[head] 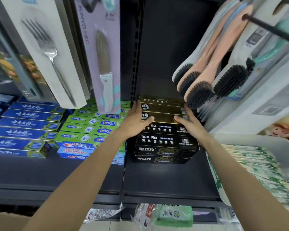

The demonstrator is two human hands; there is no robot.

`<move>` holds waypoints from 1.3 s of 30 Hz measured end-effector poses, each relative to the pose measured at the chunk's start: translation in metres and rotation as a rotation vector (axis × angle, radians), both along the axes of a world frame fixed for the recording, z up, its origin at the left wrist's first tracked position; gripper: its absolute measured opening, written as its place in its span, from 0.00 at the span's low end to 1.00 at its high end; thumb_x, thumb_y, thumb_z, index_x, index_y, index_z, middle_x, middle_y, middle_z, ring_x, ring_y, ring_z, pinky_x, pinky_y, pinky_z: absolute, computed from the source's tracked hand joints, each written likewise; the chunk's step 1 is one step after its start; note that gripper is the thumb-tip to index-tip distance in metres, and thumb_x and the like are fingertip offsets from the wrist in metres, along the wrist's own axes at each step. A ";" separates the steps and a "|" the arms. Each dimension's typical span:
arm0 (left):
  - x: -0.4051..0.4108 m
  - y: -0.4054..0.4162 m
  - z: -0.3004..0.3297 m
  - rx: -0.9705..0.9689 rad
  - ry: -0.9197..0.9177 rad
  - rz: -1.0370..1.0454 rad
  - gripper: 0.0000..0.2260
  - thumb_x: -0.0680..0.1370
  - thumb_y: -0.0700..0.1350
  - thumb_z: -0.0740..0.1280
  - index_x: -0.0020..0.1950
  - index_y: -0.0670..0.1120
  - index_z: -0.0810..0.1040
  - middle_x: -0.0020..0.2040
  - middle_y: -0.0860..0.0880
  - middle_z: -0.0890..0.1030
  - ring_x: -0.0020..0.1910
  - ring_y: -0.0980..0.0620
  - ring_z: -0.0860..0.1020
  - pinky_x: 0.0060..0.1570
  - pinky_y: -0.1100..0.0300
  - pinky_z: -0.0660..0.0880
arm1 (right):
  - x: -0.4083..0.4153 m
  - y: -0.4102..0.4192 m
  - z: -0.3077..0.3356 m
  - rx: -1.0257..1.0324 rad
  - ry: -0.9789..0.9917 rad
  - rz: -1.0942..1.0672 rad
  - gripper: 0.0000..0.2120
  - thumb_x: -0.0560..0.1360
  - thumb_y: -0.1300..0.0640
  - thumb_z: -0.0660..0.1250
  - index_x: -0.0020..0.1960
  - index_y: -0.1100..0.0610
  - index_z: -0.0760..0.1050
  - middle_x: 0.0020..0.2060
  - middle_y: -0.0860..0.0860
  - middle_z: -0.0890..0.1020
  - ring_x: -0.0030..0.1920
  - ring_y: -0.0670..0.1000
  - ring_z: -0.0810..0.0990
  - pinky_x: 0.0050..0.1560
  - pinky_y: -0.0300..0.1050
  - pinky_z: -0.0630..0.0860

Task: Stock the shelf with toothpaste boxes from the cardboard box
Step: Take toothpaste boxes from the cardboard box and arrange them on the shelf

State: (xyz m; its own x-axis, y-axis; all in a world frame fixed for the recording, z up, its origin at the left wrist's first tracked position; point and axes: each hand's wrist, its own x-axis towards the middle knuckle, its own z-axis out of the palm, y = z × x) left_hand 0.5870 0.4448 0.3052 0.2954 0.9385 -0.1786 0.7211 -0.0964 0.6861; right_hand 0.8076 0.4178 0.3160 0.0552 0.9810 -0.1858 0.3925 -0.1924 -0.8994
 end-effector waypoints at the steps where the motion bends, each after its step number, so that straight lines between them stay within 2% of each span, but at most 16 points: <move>1: -0.002 -0.004 0.000 0.031 -0.017 0.011 0.37 0.79 0.62 0.56 0.78 0.49 0.39 0.78 0.49 0.40 0.77 0.48 0.43 0.74 0.51 0.47 | 0.000 0.000 0.000 0.005 0.001 -0.012 0.29 0.78 0.48 0.62 0.75 0.45 0.55 0.60 0.41 0.69 0.61 0.45 0.68 0.64 0.41 0.61; 3: -0.007 -0.024 0.004 0.104 -0.160 0.049 0.35 0.78 0.61 0.57 0.78 0.50 0.44 0.78 0.53 0.45 0.77 0.54 0.45 0.73 0.55 0.47 | 0.001 -0.009 0.000 0.022 0.051 -0.081 0.27 0.78 0.43 0.59 0.75 0.44 0.56 0.66 0.43 0.70 0.66 0.46 0.67 0.70 0.47 0.61; 6: -0.014 -0.074 0.008 0.113 -0.574 0.128 0.25 0.78 0.53 0.64 0.71 0.62 0.57 0.67 0.74 0.59 0.68 0.74 0.56 0.70 0.66 0.55 | 0.005 -0.056 0.003 0.081 0.254 -0.215 0.33 0.74 0.38 0.59 0.76 0.44 0.54 0.72 0.40 0.63 0.70 0.41 0.62 0.75 0.49 0.57; 7: -0.014 -0.090 0.003 0.082 -0.691 0.174 0.24 0.77 0.50 0.66 0.67 0.65 0.59 0.63 0.78 0.63 0.65 0.77 0.60 0.68 0.68 0.59 | 0.005 -0.078 0.002 0.104 0.278 -0.230 0.35 0.72 0.38 0.60 0.76 0.44 0.53 0.72 0.39 0.62 0.71 0.40 0.61 0.75 0.47 0.56; 9: -0.009 -0.117 -0.020 0.024 -0.776 0.267 0.28 0.75 0.47 0.70 0.68 0.63 0.61 0.64 0.72 0.69 0.66 0.71 0.65 0.67 0.64 0.65 | 0.001 -0.117 -0.007 0.129 0.233 -0.177 0.38 0.71 0.43 0.65 0.76 0.43 0.50 0.73 0.40 0.60 0.71 0.39 0.60 0.73 0.44 0.58; 11: 0.001 -0.136 -0.041 0.055 -0.658 0.286 0.38 0.72 0.47 0.71 0.76 0.56 0.53 0.73 0.57 0.65 0.72 0.58 0.63 0.72 0.54 0.62 | -0.002 -0.136 -0.024 0.139 0.094 -0.097 0.44 0.72 0.50 0.71 0.77 0.46 0.46 0.75 0.44 0.60 0.73 0.41 0.60 0.73 0.47 0.58; 14: 0.014 -0.142 -0.049 0.097 -0.413 0.283 0.43 0.73 0.36 0.68 0.78 0.50 0.42 0.76 0.50 0.60 0.72 0.53 0.64 0.65 0.68 0.59 | -0.003 -0.135 -0.049 0.167 -0.089 -0.037 0.45 0.73 0.55 0.71 0.77 0.49 0.43 0.72 0.39 0.64 0.72 0.40 0.62 0.74 0.52 0.59; 17: 0.018 -0.130 -0.047 0.143 -0.317 0.315 0.41 0.75 0.32 0.65 0.78 0.48 0.41 0.72 0.47 0.67 0.64 0.46 0.73 0.56 0.63 0.67 | -0.013 -0.128 -0.056 0.150 -0.095 -0.100 0.42 0.76 0.59 0.67 0.77 0.54 0.41 0.64 0.39 0.70 0.59 0.34 0.70 0.65 0.35 0.65; 19: 0.017 -0.120 -0.045 0.129 -0.252 0.328 0.39 0.76 0.32 0.64 0.78 0.47 0.43 0.69 0.45 0.71 0.60 0.44 0.77 0.52 0.61 0.69 | -0.021 -0.126 -0.057 0.157 -0.147 -0.158 0.38 0.77 0.59 0.65 0.77 0.57 0.42 0.60 0.48 0.74 0.54 0.40 0.73 0.51 0.28 0.66; 22: 0.018 -0.115 -0.046 0.126 -0.170 0.323 0.38 0.77 0.34 0.65 0.78 0.46 0.43 0.64 0.43 0.76 0.55 0.42 0.79 0.50 0.59 0.71 | -0.021 -0.117 -0.060 0.146 -0.181 -0.215 0.32 0.79 0.58 0.62 0.75 0.57 0.46 0.59 0.57 0.78 0.54 0.54 0.78 0.46 0.38 0.68; 25: 0.019 -0.116 -0.050 0.159 -0.146 0.326 0.38 0.77 0.34 0.65 0.78 0.46 0.44 0.59 0.42 0.79 0.53 0.42 0.80 0.52 0.56 0.73 | -0.013 -0.111 -0.057 0.140 -0.165 -0.191 0.31 0.79 0.60 0.62 0.75 0.60 0.48 0.58 0.51 0.74 0.55 0.47 0.73 0.49 0.31 0.67; 28: 0.017 -0.115 -0.053 0.183 -0.174 0.313 0.38 0.77 0.34 0.66 0.78 0.46 0.45 0.60 0.43 0.79 0.54 0.42 0.79 0.53 0.56 0.73 | -0.008 -0.112 -0.055 0.151 -0.192 -0.177 0.30 0.78 0.61 0.63 0.74 0.61 0.50 0.56 0.46 0.72 0.55 0.44 0.71 0.46 0.22 0.64; 30: 0.015 -0.113 -0.053 0.166 -0.244 0.285 0.39 0.76 0.37 0.68 0.78 0.46 0.45 0.64 0.45 0.77 0.59 0.44 0.77 0.56 0.56 0.72 | -0.009 -0.113 -0.057 0.133 -0.206 -0.177 0.30 0.78 0.60 0.62 0.74 0.60 0.50 0.55 0.46 0.72 0.53 0.44 0.71 0.48 0.28 0.65; 32: 0.013 -0.110 -0.051 0.140 -0.333 0.272 0.40 0.75 0.42 0.70 0.77 0.46 0.46 0.67 0.48 0.74 0.63 0.49 0.74 0.57 0.63 0.68 | -0.012 -0.112 -0.057 0.117 -0.208 -0.177 0.30 0.79 0.59 0.62 0.74 0.60 0.49 0.56 0.48 0.73 0.53 0.45 0.72 0.50 0.33 0.66; 37: 0.012 -0.106 -0.051 0.169 -0.293 0.278 0.38 0.77 0.46 0.67 0.77 0.43 0.45 0.61 0.44 0.78 0.55 0.45 0.79 0.45 0.66 0.70 | -0.008 -0.111 -0.054 0.056 -0.228 -0.119 0.30 0.79 0.57 0.61 0.74 0.60 0.48 0.56 0.47 0.72 0.54 0.46 0.72 0.50 0.35 0.66; 39: 0.012 -0.110 -0.051 0.156 -0.331 0.280 0.39 0.77 0.45 0.68 0.77 0.44 0.45 0.62 0.47 0.77 0.56 0.50 0.77 0.44 0.72 0.67 | -0.001 -0.114 -0.050 0.028 -0.144 -0.082 0.30 0.79 0.57 0.61 0.75 0.57 0.49 0.60 0.44 0.72 0.60 0.43 0.70 0.56 0.34 0.65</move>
